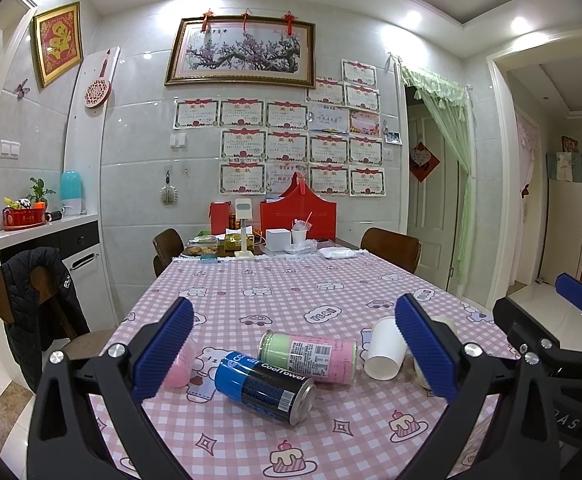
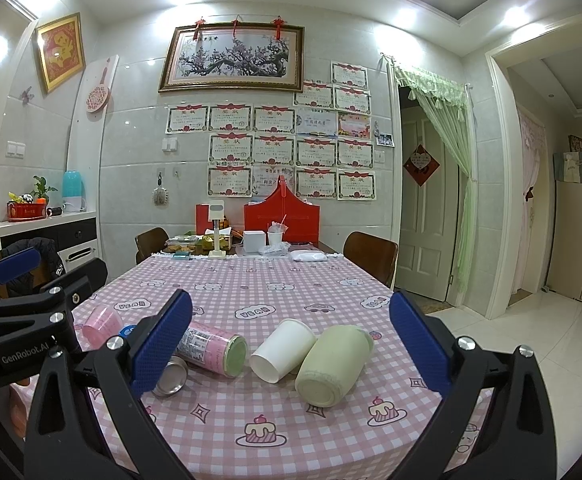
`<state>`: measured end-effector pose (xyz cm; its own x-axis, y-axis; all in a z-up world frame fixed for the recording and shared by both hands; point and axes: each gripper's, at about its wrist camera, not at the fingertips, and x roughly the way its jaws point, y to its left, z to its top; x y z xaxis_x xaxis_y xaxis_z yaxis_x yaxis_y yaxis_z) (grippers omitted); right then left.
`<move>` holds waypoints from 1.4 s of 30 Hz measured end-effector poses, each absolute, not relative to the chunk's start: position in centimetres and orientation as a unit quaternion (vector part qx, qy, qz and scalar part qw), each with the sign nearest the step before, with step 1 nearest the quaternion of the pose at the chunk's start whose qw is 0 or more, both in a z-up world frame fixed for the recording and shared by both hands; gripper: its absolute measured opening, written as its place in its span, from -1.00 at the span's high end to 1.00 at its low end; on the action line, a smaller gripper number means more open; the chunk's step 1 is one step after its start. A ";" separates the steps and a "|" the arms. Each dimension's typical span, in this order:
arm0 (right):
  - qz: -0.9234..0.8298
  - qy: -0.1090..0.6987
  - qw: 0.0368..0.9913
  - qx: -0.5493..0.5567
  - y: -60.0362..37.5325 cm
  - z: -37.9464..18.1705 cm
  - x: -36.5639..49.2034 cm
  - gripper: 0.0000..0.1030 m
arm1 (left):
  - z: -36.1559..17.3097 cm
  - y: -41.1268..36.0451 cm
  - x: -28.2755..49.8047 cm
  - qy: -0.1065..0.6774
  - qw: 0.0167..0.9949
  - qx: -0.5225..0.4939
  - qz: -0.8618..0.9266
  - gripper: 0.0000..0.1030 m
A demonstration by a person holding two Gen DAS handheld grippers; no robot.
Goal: Flip cup upside down
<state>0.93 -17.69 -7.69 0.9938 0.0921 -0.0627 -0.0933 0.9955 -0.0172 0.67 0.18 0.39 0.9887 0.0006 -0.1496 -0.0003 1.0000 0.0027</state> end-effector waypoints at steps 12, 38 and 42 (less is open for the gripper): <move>0.046 0.032 0.998 -0.012 -17.5 -7.8 1.3 -0.85 | -0.3 0.2 0.5 0.080 0.997 0.002 0.000 -0.92; 0.040 0.070 0.997 -0.007 -18.3 -9.8 3.4 -0.85 | -2.6 -0.5 3.1 0.138 0.990 0.003 -0.006 -0.92; 0.040 0.085 0.996 -0.004 -18.5 -10.4 4.2 -0.85 | -3.5 -0.6 4.0 0.158 0.987 0.004 -0.002 -0.92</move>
